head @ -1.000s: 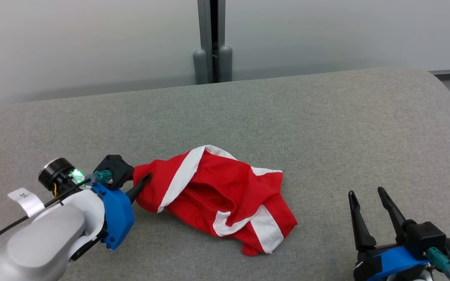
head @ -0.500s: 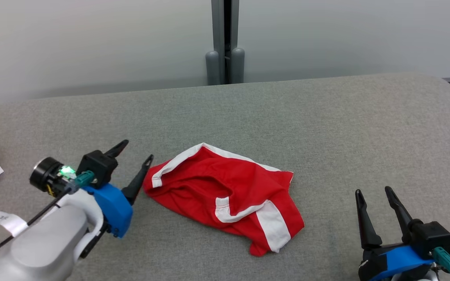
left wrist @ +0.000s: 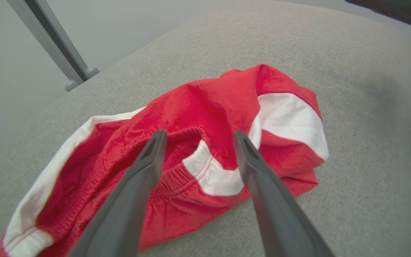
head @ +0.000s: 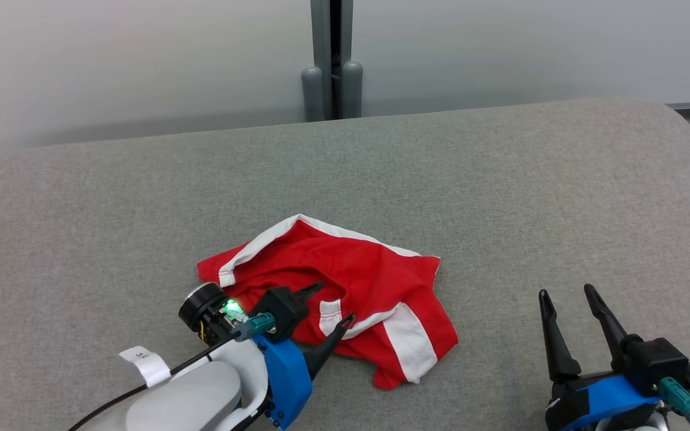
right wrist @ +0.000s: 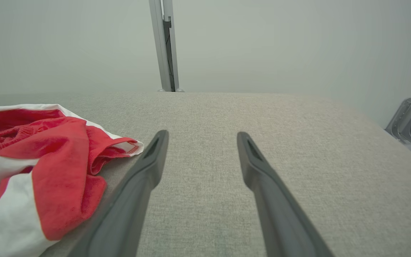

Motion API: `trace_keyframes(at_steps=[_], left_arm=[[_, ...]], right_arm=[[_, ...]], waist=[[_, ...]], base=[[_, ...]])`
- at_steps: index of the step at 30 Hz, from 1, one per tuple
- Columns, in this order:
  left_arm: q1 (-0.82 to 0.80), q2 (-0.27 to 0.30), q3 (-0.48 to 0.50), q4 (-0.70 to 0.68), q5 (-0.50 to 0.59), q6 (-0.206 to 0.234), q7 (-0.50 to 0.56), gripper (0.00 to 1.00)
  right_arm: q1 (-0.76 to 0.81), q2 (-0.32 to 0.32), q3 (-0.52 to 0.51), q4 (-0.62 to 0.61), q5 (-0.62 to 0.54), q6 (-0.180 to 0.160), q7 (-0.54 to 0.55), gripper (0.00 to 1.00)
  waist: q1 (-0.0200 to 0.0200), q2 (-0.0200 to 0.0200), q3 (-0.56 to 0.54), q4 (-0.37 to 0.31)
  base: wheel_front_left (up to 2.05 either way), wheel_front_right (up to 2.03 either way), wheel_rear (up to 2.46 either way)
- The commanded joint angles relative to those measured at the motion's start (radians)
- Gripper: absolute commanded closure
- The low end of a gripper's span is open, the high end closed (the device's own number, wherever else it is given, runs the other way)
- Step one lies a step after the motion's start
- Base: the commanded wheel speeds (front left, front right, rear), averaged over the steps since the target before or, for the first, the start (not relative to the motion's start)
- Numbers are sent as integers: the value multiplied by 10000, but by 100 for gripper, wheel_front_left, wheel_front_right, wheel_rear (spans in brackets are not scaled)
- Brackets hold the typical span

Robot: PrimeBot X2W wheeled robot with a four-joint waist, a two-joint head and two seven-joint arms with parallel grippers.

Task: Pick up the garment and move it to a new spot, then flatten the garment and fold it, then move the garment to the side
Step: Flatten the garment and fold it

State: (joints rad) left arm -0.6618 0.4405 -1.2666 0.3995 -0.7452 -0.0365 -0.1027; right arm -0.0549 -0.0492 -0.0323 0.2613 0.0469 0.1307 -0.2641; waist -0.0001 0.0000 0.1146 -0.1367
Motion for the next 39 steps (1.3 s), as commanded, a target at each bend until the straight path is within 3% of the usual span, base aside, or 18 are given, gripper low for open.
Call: trace_keyframes(at_steps=[1, 10, 13, 17, 23, 31, 34, 39], left_arm=[[15, -69, 18, 96, 87, -39, 80, 0], [-152, -607, -82, 1189, -115, -348, 1530, 0], [-177, -764, -98, 1268, -101, -495, 1797, 100], [-214, -820, -84, 1130, 9, -577, 1593, 100], [-305, -1117, 586, 355, -295, -315, 536, 100], [-522, -1475, 1903, -1316, -1086, 410, -289, 100], [-243, -1194, 2385, -1639, -1449, 847, -323, 100], [729, -258, 3018, -1531, -2250, 1508, -142, 100]], right_arm=[[-136, -24, -11, -33, 15, 1, -5, 0], [-210, -24, 58, 49, 119, 1, -5, 0], [-205, -23, 26, 47, 155, 1, -5, 0], [-166, -23, -29, 36, 180, 1, -5, 0], [-75, -23, -168, 56, 191, 1, -5, 0], [13, -23, -114, 170, 166, 1, -5, 0], [72, -24, -116, 178, 160, 1, -5, 0], [168, -24, -96, 187, 143, 1, -5, 0]], waist=[[1, 0, 40, -48], [1, 0, 216, -388], [1, 0, 242, -425], [1, 0, 250, -407], [1, 0, 177, -220], [1, 0, -116, 7], [1, 0, -205, 49], [1, 0, -276, 63]], base=[[0, 0, 0], [0, 0, 0], [0, 0, 0], [0, 0, 0], [0, 0, 0], [0, 0, 0], [0, 0, 0], [0, 0, 0]])
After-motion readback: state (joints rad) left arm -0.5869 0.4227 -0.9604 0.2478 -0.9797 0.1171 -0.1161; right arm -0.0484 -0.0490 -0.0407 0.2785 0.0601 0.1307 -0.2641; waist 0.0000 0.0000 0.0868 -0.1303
